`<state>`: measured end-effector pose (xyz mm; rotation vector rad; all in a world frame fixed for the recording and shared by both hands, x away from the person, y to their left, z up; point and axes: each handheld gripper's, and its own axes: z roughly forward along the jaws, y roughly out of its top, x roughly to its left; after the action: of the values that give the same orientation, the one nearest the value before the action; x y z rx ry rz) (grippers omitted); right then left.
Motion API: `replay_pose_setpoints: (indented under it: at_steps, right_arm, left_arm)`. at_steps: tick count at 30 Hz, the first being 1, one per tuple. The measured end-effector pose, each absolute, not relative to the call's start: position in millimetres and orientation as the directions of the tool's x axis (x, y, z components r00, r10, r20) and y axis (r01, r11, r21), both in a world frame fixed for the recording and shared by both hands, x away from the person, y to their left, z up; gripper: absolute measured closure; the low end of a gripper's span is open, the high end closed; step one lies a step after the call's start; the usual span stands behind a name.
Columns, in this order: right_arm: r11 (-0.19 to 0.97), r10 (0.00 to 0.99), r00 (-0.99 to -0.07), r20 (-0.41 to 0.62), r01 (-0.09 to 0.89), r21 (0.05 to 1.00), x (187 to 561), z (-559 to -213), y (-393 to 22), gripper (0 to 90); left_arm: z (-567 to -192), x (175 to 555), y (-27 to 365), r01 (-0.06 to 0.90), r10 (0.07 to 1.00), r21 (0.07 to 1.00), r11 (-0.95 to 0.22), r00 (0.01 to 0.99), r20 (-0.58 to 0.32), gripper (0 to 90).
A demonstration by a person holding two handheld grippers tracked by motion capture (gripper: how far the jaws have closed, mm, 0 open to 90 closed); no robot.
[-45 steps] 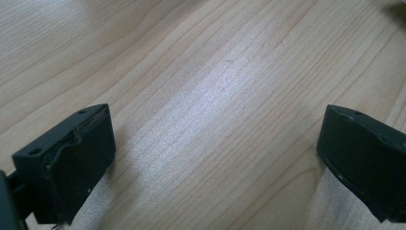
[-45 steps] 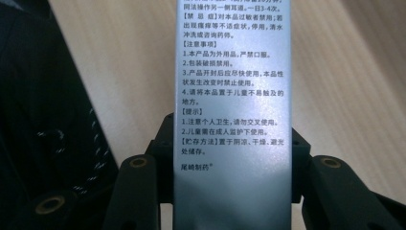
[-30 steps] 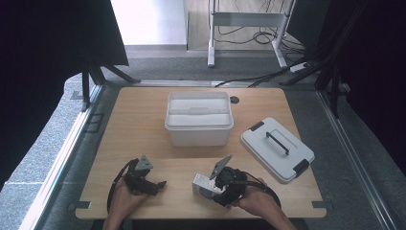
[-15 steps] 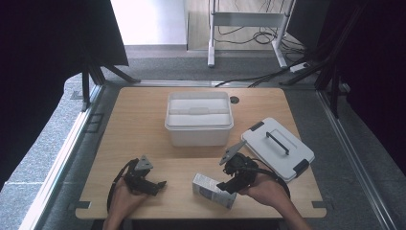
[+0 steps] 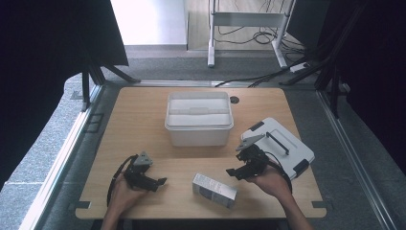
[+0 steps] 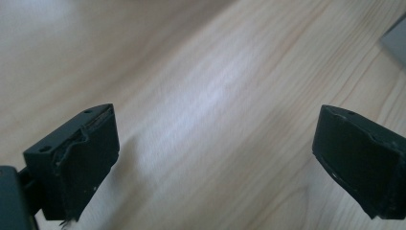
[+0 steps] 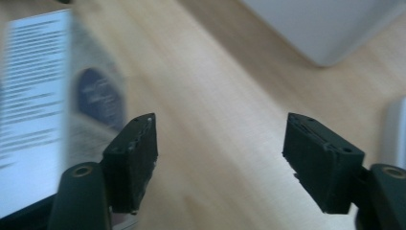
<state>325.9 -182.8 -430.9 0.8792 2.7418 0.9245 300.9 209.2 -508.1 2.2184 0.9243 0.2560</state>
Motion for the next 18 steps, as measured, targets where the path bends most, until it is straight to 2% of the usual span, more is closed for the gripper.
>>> replay_pose_setpoints:
  at_steps: [3,5,10,12,18]
  right_arm:
    - [0.62,0.583,-0.81,0.066,0.496,0.608,333.3,-435.8,-185.1,21.5]
    - [0.581,0.615,-0.787,0.05,0.495,0.647,345.2,-442.6,-186.4,12.8]
    - [0.537,0.64,-0.767,0.046,0.489,0.688,359.9,-447.8,-184.8,6.9]
    - [0.504,0.656,-0.753,0.056,0.492,0.71,371.6,-450.2,-183.6,0.9]
    - [0.459,0.665,-0.744,0.06,0.47,0.754,391.0,-447.3,-181.8,0.0]
  left_arm:
    - [-500.4,308.2,208.8,0.534,0.68,0.691,-0.488,0.729,-0.084,1.8]
    - [-491.7,317.8,207.7,0.524,0.67,0.697,-0.49,0.738,-0.084,0.5]
    - [-469.5,344.7,199.9,0.505,0.648,0.708,-0.494,0.757,-0.088,0.0]
    - [-461.4,354.7,195.4,0.494,0.642,0.704,-0.51,0.764,-0.071,0.0]
    - [-442.8,381.7,184.8,0.457,0.625,0.709,-0.537,0.78,-0.028,0.0]
